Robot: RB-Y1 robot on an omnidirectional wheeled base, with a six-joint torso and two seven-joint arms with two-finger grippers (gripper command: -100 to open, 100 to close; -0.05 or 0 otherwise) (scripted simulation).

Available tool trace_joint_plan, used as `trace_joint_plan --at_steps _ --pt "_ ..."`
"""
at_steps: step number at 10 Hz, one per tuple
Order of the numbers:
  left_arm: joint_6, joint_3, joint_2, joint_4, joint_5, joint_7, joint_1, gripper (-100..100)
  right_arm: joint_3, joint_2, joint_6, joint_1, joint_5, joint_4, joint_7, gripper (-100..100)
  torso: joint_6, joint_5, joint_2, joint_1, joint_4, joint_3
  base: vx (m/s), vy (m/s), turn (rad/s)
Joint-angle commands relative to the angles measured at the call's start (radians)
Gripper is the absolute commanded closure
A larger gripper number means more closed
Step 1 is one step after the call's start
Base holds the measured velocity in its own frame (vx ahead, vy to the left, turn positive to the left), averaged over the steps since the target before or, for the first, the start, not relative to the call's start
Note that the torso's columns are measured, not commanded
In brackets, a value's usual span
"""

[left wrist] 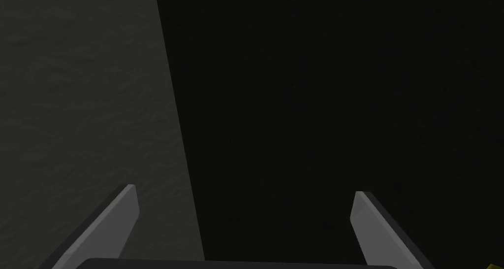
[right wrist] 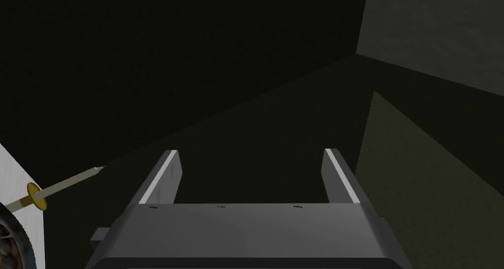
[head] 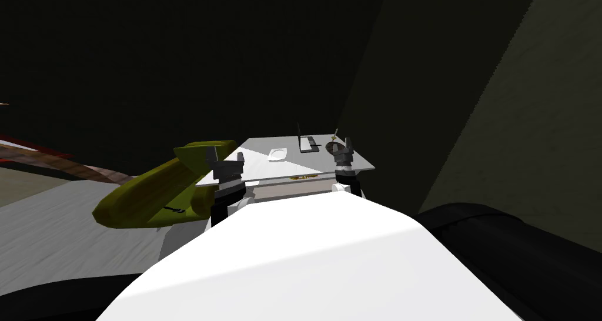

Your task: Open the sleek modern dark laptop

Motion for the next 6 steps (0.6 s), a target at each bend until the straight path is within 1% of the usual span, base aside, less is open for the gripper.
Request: trace_joint_plan --at_steps 1,3,6 --pt "0.000 0.000 0.000 0.000 0.000 0.000 0.000 0 0.000 0.000 0.000 0.000 0.000 0.000 0.000 0 0.000 0.000 0.040 0.000 0.041 -0.082 0.000 0.000 0.000" --pt "0.000 0.000 0.000 0.000 0.000 0.000 0.000 0 0.000 0.000 0.000 0.000 0.000 0.000 0.000 0 0.000 0.000 0.175 0.000 0.176 -0.351 0.000 0.000 0.000" --pt "0.000 0.000 0.000 0.000 0.000 0.000 0.000 0 0.000 0.000 0.000 0.000 0.000 0.000 0.000 0 0.000 0.000 0.396 0.000 0.396 -0.792 0.000 0.000 0.000"
